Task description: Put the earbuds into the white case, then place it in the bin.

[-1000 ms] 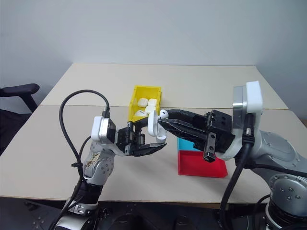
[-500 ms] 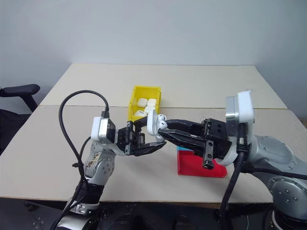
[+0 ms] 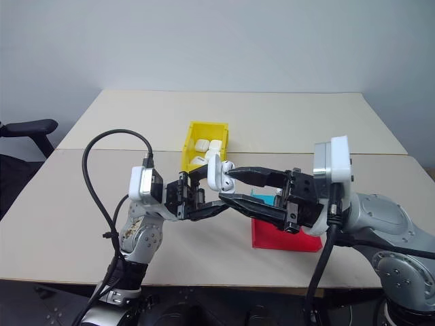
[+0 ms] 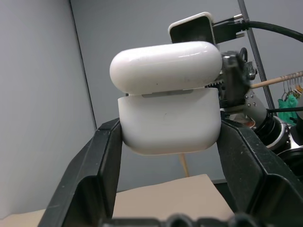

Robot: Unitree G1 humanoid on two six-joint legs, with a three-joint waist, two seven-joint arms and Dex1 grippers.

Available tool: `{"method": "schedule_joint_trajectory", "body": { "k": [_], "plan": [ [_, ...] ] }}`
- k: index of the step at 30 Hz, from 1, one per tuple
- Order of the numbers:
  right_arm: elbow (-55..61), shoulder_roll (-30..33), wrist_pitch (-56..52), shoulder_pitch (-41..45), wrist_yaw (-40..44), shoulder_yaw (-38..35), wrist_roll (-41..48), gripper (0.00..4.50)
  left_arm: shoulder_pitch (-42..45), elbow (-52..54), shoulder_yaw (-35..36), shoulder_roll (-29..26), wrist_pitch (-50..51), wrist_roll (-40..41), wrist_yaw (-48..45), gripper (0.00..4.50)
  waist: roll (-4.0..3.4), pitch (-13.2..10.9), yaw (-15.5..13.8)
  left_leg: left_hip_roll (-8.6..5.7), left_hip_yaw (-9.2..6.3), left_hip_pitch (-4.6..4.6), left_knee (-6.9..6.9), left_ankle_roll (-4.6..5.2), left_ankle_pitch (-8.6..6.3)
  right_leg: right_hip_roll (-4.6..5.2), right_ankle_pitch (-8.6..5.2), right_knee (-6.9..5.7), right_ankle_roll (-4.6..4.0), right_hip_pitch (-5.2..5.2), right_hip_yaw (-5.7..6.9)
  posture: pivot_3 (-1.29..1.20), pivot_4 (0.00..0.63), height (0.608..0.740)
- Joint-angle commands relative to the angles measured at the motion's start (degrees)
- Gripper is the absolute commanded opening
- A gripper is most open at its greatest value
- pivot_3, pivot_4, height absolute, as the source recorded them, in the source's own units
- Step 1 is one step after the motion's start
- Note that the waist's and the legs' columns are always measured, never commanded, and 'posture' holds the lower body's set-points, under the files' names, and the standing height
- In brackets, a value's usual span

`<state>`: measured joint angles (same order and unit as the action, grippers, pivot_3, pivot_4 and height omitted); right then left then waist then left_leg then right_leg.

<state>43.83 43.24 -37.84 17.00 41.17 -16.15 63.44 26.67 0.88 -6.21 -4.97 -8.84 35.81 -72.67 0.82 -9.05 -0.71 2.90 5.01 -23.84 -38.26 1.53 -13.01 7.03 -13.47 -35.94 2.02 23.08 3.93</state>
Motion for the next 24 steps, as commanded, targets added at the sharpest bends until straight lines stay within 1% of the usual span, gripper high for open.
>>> {"method": "schedule_joint_trajectory", "body": {
  "k": [1, 7, 10, 12, 13, 14, 15, 18, 20, 24],
  "plan": [
    [0.5, 1.0, 2.2, -0.5, 1.2, -1.3, -0.3, 2.21, 0.6, 0.7, 0.3, 0.1, -1.1, 0.0, 0.1, 2.74, 0.00, 0.0, 0.0, 0.00, 0.00, 0.00, 0.00, 0.00, 0.00, 0.00, 0.00, 0.00, 0.00, 0.00, 0.00, 0.00, 0.150, 0.740],
    [-2.0, 4.0, 4.1, -1.0, 5.4, -5.8, -0.2, 2.21, 1.3, -1.6, 0.4, -0.7, -2.0, -1.3, -0.2, 2.74, 0.01, 0.0, 0.0, 0.00, 0.00, 0.00, -0.01, 0.00, 0.00, 0.00, 0.00, 0.01, 0.00, -0.01, 0.00, 0.00, 0.150, 0.740],
    [-5.5, 6.8, 3.5, 3.5, 7.2, -6.0, 0.7, 2.21, 2.1, -4.3, -0.2, -1.7, -2.7, -4.0, -0.1, 2.74, 0.00, 0.0, 0.1, 0.00, 0.00, 0.01, -0.01, 0.00, 0.00, 0.00, 0.00, 0.00, 0.00, -0.01, 0.00, 0.00, 0.150, 0.740],
    [-8.8, 8.9, 0.7, 9.1, 7.0, -3.3, 2.0, 2.21, 3.3, -7.1, -0.7, -2.2, -3.8, -5.6, -1.2, 2.74, 0.00, 0.0, 0.2, 0.01, 0.01, 0.03, -0.01, 0.00, 0.00, -0.01, 0.00, -0.02, -0.01, 0.00, -0.01, 0.00, 0.150, 0.740],
    [-10.0, 9.9, -0.4, 12.1, 7.6, -0.9, 1.1, 1.83, 4.3, -9.2, -0.8, -1.6, -5.2, -6.5, -1.5, 2.74, 0.00, 0.0, 0.2, 0.01, 0.01, 0.04, 0.00, 0.00, 0.00, -0.01, 0.00, -0.04, -0.01, 0.01, -0.01, 0.00, 0.150, 0.740],
    [-10.6, 10.6, -1.0, 14.0, 8.1, 0.8, 0.3, 1.63, 5.1, -10.7, -0.8, -1.2, -6.4, -7.0, -1.8, 2.74, 0.00, 0.0, 0.1, 0.01, 0.01, 0.03, 0.01, 0.00, 0.00, -0.02, 0.00, -0.05, -0.01, 0.02, 0.00, 0.00, 0.150, 0.740],
    [-11.0, 10.6, -1.4, 16.3, 8.4, 3.0, -0.8, 1.29, 5.9, -11.8, -1.0, -0.7, -7.3, -7.9, -1.3, 2.74, 0.00, 0.0, 0.1, 0.02, 0.02, 0.03, 0.01, 0.00, 0.00, -0.02, 0.00, -0.04, -0.02, 0.04, 0.00, 0.00, 0.150, 0.740],
    [-11.6, 10.2, -2.1, 20.6, 8.8, 7.3, -2.9, 0.16, 7.6, -14.4, -1.4, 0.6, -10.0, -10.2, -0.2, 2.74, 0.01, 0.0, 0.0, 0.02, 0.02, -0.03, 0.03, 0.04, -0.02, -0.02, 0.00, 0.06, -0.02, 0.04, 0.01, 0.00, 0.150, 0.740],
    [-11.6, 9.8, -2.2, 22.8, 8.8, 9.7, -5.0, 0.08, 8.7, -16.7, -1.4, 1.9, -12.9, -11.4, 0.3, 2.74, 0.01, 0.0, 0.0, -0.02, 0.06, -0.11, -0.01, 0.07, -0.04, 0.04, 0.01, 0.08, 0.01, 0.08, 0.00, 0.00, 0.150, 0.740],
    [-11.1, 9.5, -3.0, 24.8, 7.7, 14.0, -10.0, 0.08, 9.1, -17.5, -1.3, 1.9, -14.4, -11.8, 0.2, 2.74, 0.01, 0.0, -0.1, -0.02, 0.04, -0.20, -0.11, 0.11, -0.07, 0.05, 0.03, 0.08, 0.03, 0.09, 0.06, 0.00, 0.150, 0.740]
  ]
}}
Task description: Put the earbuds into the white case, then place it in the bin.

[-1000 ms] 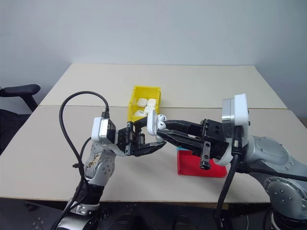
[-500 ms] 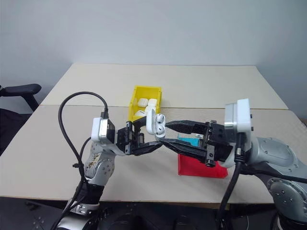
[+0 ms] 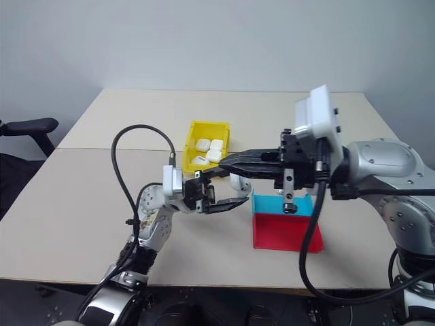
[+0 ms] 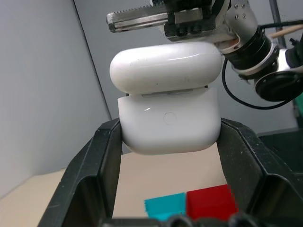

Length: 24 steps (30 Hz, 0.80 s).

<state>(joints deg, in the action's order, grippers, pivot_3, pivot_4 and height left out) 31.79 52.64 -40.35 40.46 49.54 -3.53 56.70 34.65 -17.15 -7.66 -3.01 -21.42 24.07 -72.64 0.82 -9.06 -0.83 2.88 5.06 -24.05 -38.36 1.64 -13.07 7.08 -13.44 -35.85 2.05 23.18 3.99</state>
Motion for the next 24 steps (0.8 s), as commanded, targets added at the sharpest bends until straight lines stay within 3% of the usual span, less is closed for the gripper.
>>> {"method": "schedule_joint_trajectory", "body": {
  "k": [1, 13, 20, 24],
  "plan": [
    [1.3, 0.3, 0.0, 1.2, -0.5, 2.5, -5.1, 0.08, 1.0, 0.9, 0.1, -0.2, -1.8, 0.1, 0.1, 2.74, 0.00, 0.0, 0.1, 0.00, 0.00, 0.00, 0.00, 0.00, 0.00, 0.00, 0.00, -0.01, 0.00, 0.01, 0.00, 0.00, 0.150, 0.740],
    [1.2, 3.1, 2.6, -4.2, 3.9, 2.0, -14.0, 0.08, -1.1, 5.4, 1.0, -1.2, -0.2, 3.8, -0.9, 2.74, -0.01, 0.0, 0.0, 0.02, -0.01, -0.01, -0.03, 0.00, 0.00, 0.00, 0.00, -0.05, 0.00, 0.01, 0.04, 0.00, 0.150, 0.740],
    [0.5, 0.8, 4.2, -4.1, 3.5, -3.5, -10.9, 0.08, -1.2, 4.6, 1.7, -1.7, -0.9, 3.7, -0.2, 2.74, -0.01, 0.0, 0.2, 0.02, -0.02, 0.01, -0.04, 0.00, 0.00, 0.00, 0.00, -0.08, 0.00, 0.02, 0.03, 0.00, 0.150, 0.740],
    [-0.5, -0.9, 3.4, -4.4, 0.8, -9.5, -7.2, 0.08, 0.3, 2.3, 4.1, -1.0, -5.1, 0.2, 6.0, 2.74, -0.01, 0.0, 0.1, 0.01, -0.02, 0.01, -0.04, 0.00, 0.00, 0.00, 0.00, -0.07, 0.00, 0.02, 0.03, 0.00, 0.150, 0.740]
  ]
}}
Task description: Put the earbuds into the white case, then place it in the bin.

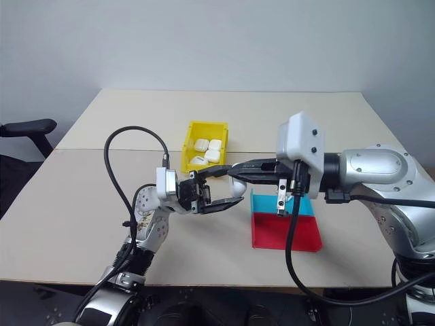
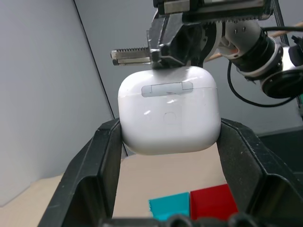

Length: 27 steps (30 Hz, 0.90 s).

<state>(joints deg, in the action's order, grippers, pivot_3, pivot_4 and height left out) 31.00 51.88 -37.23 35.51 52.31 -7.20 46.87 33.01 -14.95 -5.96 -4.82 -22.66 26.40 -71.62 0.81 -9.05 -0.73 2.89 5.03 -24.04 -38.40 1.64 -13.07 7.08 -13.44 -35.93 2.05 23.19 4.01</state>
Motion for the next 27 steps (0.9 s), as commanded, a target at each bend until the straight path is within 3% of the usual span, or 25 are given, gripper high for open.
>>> {"method": "schedule_joint_trajectory", "body": {
  "k": [1, 4, 10, 14, 18, 20, 25, 27],
  "plan": [
    [0.4, 0.0, 0.1, -0.5, -3.1, -6.6, 1.9, 0.08, 3.0, -0.3, 3.5, 1.1, -4.6, -4.6, 9.7, 2.74, 0.00, 0.0, -0.2, 0.00, 0.01, 0.00, 0.00, 0.00, 0.00, 0.00, 0.00, 0.01, 0.00, -0.01, 0.00, 0.00, 0.150, 0.740],
    [0.9, 0.0, -1.3, -4.1, -6.3, -8.3, 1.1, 0.08, 7.2, -3.3, 6.9, 1.1, -6.2, -10.9, 22.1, 2.74, 0.03, 0.0, -0.5, -0.01, 0.01, -0.01, -0.04, 0.00, 0.00, 0.01, 0.01, 0.02, 0.01, -0.06, 0.06, 0.00, 0.150, 0.740],
    [3.1, 1.1, -5.1, -11.3, -9.5, -10.5, 3.1, 0.08, 14.4, -11.3, 6.2, -4.9, 8.6, -32.4, 50.2, 2.74, 0.03, 0.0, -0.6, -0.03, 0.02, 0.00, 0.01, 0.00, 0.00, 0.00, 0.02, 0.01, 0.02, -0.05, 0.05, 0.00, 0.150, 0.740],
    [3.5, 2.2, -5.8, -13.7, -10.4, -9.8, 1.4, 0.08, 16.9, -18.1, 3.5, -7.2, 12.4, -37.5, 54.6, 2.74, 0.04, 0.0, -0.5, -0.04, 0.08, -0.04, 0.03, 0.01, 0.00, 0.01, 0.02, 0.05, 0.04, -0.01, 0.06, 0.00, 0.150, 0.740],
    [3.6, 2.4, -5.8, -14.4, -10.9, -8.7, 0.1, 0.08, 17.6, -21.8, 3.8, -6.0, 10.1, -34.4, 53.2, 2.74, 0.06, 0.0, -0.5, -0.03, 0.25, -0.08, 0.02, 0.00, 0.00, 0.01, 0.01, 0.03, 0.05, 0.04, 0.07, 0.00, 0.150, 0.740],
    [3.4, 2.8, -6.1, -14.2, -11.3, -7.8, -0.8, 0.08, 19.1, -23.1, 3.3, -5.4, 14.5, -34.5, 52.9, 2.74, 0.06, 0.0, -0.6, -0.03, 0.25, -0.10, 0.02, 0.00, 0.00, 0.01, 0.01, 0.04, 0.05, 0.05, 0.07, 0.00, 0.150, 0.740],
    [3.1, 2.3, -7.6, -13.6, -13.2, -7.5, -1.2, 0.00, 21.9, -31.0, 1.9, -4.9, 10.3, -36.4, 56.4, 4.31, 0.07, 0.0, -0.5, -0.04, 0.34, -0.11, 0.01, 0.00, 0.00, 0.01, 0.01, 0.04, 0.05, 0.05, 0.08, 0.00, 0.150, 0.740],
    [3.3, 2.2, -7.9, -13.9, -13.5, -7.4, -1.3, 0.00, 23.2, -33.4, 1.5, -4.4, 10.1, -37.9, 60.5, 4.46, 0.08, 0.0, -0.4, -0.04, 0.35, -0.11, 0.01, 0.00, 0.00, 0.01, 0.02, 0.04, 0.05, 0.05, 0.08, 0.00, 0.150, 0.740]
  ]
}}
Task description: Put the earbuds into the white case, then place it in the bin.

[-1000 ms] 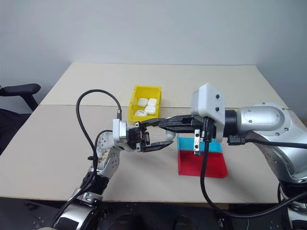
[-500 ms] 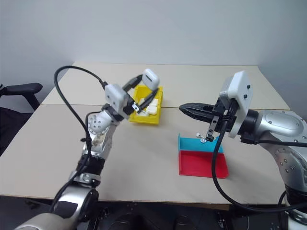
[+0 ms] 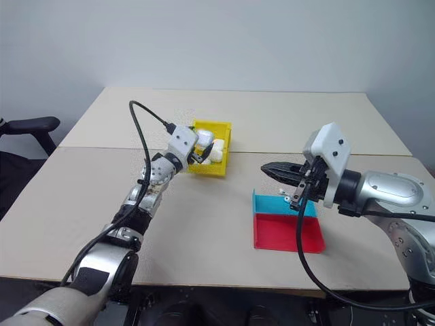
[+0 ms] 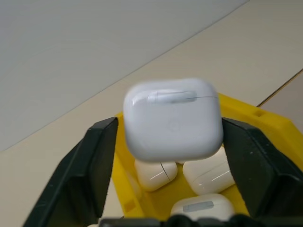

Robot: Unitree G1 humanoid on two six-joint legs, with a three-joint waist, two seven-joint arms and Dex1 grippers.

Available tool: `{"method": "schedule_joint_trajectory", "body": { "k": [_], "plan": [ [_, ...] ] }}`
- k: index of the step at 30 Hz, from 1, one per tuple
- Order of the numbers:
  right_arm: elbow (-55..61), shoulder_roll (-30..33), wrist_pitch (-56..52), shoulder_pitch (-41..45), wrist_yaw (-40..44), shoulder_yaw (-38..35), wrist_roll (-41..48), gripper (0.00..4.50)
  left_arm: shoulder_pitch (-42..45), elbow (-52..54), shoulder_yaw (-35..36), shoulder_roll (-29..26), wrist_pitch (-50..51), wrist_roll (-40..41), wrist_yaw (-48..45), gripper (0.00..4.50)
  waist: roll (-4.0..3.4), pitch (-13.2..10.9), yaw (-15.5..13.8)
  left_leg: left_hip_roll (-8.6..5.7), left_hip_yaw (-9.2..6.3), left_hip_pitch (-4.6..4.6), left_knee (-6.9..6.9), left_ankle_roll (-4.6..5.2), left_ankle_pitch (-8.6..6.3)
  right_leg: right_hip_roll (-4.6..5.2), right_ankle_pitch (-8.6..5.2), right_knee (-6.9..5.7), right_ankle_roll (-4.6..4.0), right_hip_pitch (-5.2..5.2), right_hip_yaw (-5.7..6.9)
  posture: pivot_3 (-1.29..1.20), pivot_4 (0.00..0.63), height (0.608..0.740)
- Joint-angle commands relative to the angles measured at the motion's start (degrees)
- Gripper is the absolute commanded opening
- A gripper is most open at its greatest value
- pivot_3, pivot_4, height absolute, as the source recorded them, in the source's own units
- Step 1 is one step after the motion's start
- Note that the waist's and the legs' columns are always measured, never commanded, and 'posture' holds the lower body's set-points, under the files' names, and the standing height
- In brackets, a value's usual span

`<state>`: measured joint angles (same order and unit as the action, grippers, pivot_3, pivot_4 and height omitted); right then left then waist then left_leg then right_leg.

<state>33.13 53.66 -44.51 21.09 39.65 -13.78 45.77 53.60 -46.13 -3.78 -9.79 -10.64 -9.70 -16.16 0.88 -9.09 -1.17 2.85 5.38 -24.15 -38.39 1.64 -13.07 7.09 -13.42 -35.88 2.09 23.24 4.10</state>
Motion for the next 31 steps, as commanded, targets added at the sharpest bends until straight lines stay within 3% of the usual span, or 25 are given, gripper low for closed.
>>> {"method": "schedule_joint_trajectory", "body": {
  "k": [1, 5, 7, 9, 12, 14, 16, 22, 27, 31],
  "plan": [
    [1.4, 0.4, -0.7, 0.3, -1.1, -0.7, -0.3, 0.00, 3.2, -3.5, -0.5, 0.9, -3.1, -2.0, 6.8, 4.46, 0.02, 0.0, 0.1, 0.00, 0.00, 0.00, 0.00, 0.00, 0.00, 0.00, 0.00, 0.00, 0.00, 0.00, 0.00, 0.00, 0.150, 0.740],
    [2.7, 0.9, -1.0, -0.9, -1.6, -0.1, -1.4, 0.00, 2.9, 2.2, -0.1, -0.9, 3.1, 1.9, -2.4, 4.46, 0.03, 0.0, 0.3, 0.00, 0.00, -0.01, 0.01, 0.00, 0.00, 0.00, 0.00, 0.00, 0.00, 0.01, 0.00, 0.00, 0.150, 0.740],
    [3.0, 1.5, -0.7, -2.3, -1.2, -0.8, -2.1, 0.00, 1.0, 12.8, 1.0, -3.0, 18.0, 7.8, -11.4, 4.46, 0.04, 0.0, 0.4, 0.01, 0.01, -0.03, 0.01, -0.02, 0.01, 0.00, 0.00, 0.00, 0.00, 0.03, 0.00, 0.00, 0.150, 0.740],
    [3.1, 2.0, -0.1, -4.2, -0.4, -2.0, -2.9, 0.00, -4.0, 24.8, 2.4, -5.4, 23.4, 13.6, -17.4, 4.46, 0.02, 0.0, 0.8, 0.02, 0.01, -0.07, 0.01, -0.05, 0.03, 0.00, 0.00, -0.03, 0.01, 0.09, -0.02, 0.00, 0.150, 0.740],
    [1.9, 3.4, 5.1, -8.9, 2.7, -4.8, -7.5, 0.00, -14.9, 42.7, 4.7, -13.3, 28.0, 22.8, -28.6, 4.46, -0.02, 0.0, 1.4, 0.07, -0.17, 0.04, 0.08, -0.42, 0.25, -0.01, -0.02, -0.09, 0.03, 0.10, -0.20, 0.00, 0.150, 0.740],
    [-0.1, 3.5, 12.9, -13.5, 7.0, -7.3, -12.0, 0.00, -20.6, 48.5, 9.5, -18.1, 29.4, 34.7, -40.7, 4.46, -0.02, 0.0, 1.3, 0.07, -0.15, 0.09, 0.09, -0.53, 0.31, -0.01, -0.04, -0.07, 0.04, 0.09, -0.24, 0.00, 0.150, 0.740],
    [-3.2, 4.2, 19.6, -17.1, 12.2, -9.9, -15.3, 0.00, -25.2, 53.7, 14.0, -23.2, 35.5, 44.2, -46.9, 4.46, -0.01, 0.0, 1.3, 0.08, -0.06, 0.12, 0.06, -0.47, 0.28, -0.01, -0.05, -0.11, 0.04, 0.06, -0.20, 0.00, 0.150, 0.740],
    [-16.3, 9.1, 32.4, -21.2, 22.8, -14.5, -22.7, 0.00, -38.7, 63.2, 20.2, -36.1, 37.6, 48.4, -54.1, 4.46, -0.09, 0.0, 0.6, 0.08, -0.08, 0.56, 0.12, -0.21, 0.11, -0.01, -0.17, -0.12, 0.18, -0.26, -0.22, 0.00, 0.150, 0.740],
    [-21.7, 10.6, 37.8, -19.7, 26.8, -15.1, -23.7, 0.00, -46.2, 65.0, 24.3, -40.4, 38.8, 50.2, -55.0, 4.46, -0.08, 0.0, 0.6, 0.09, -0.01, 0.56, 0.30, -0.22, 0.12, -0.02, -0.15, -0.14, -0.05, -0.15, -0.27, 0.00, 0.150, 0.740],
    [-22.3, 9.8, 38.4, -17.1, 26.3, -14.0, -23.3, 0.00, -46.4, 64.7, 24.0, -41.7, 40.0, 49.9, -53.1, 4.46, -0.08, 0.0, 0.6, 0.09, 0.04, 0.60, 0.30, -0.24, 0.13, -0.01, -0.15, -0.16, -0.04, -0.15, -0.31, 0.00, 0.150, 0.740]
  ]
}}
